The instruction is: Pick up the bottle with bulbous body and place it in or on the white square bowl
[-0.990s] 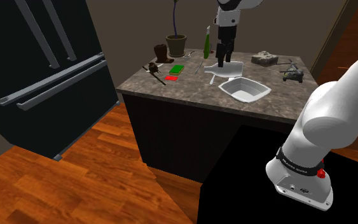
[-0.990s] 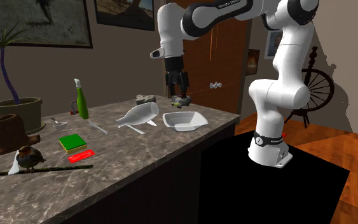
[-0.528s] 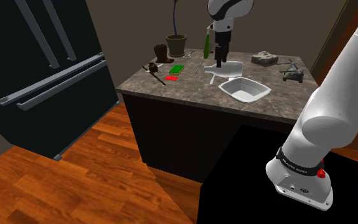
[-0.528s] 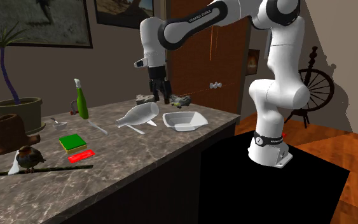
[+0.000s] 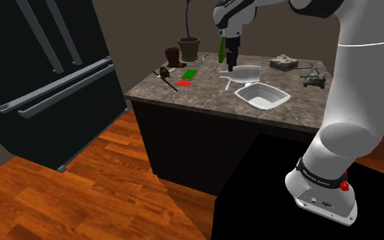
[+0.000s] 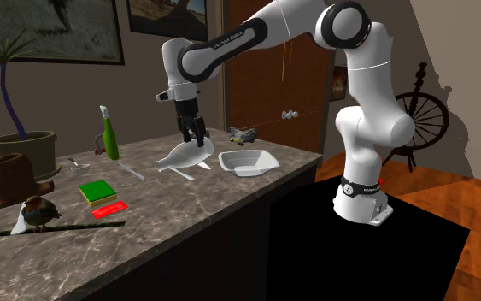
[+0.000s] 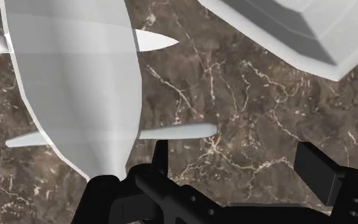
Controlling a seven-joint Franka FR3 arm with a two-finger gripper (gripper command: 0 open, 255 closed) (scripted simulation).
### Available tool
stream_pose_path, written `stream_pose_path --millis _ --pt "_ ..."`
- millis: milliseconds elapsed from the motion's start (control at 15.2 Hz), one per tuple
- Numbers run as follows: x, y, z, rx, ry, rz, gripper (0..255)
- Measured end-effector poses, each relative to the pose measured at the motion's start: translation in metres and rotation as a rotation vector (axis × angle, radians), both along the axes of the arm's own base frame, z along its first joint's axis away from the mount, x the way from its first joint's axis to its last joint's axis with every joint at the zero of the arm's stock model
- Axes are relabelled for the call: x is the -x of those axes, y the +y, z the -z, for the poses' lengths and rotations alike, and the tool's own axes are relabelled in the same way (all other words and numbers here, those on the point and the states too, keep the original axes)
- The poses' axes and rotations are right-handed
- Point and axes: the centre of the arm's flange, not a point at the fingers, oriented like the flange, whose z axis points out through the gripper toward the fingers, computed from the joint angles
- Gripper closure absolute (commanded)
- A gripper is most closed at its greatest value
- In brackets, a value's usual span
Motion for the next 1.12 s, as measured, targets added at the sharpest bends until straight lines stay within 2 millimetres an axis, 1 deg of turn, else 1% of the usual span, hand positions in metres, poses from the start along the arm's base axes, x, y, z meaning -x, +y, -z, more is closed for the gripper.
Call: stream_pose_path --millis 396,528,594,660,792,1122 --pt "-0.051 -0.052 0.029 0.018 0.009 -0.078 0" --pt "-0.073 -0.064 0.040 0.023 0.012 -0.104 0" --pt "-0.082 -0.073 0.043 0.026 0.013 -0.117 0" --pt "-0.087 -0.078 0.045 0.028 0.015 -0.127 0" --pt "-0.092 -0.082 0.056 0.029 0.015 -0.134 0" --pt "-0.090 -0.085 0.081 0.029 0.015 -0.137 0"
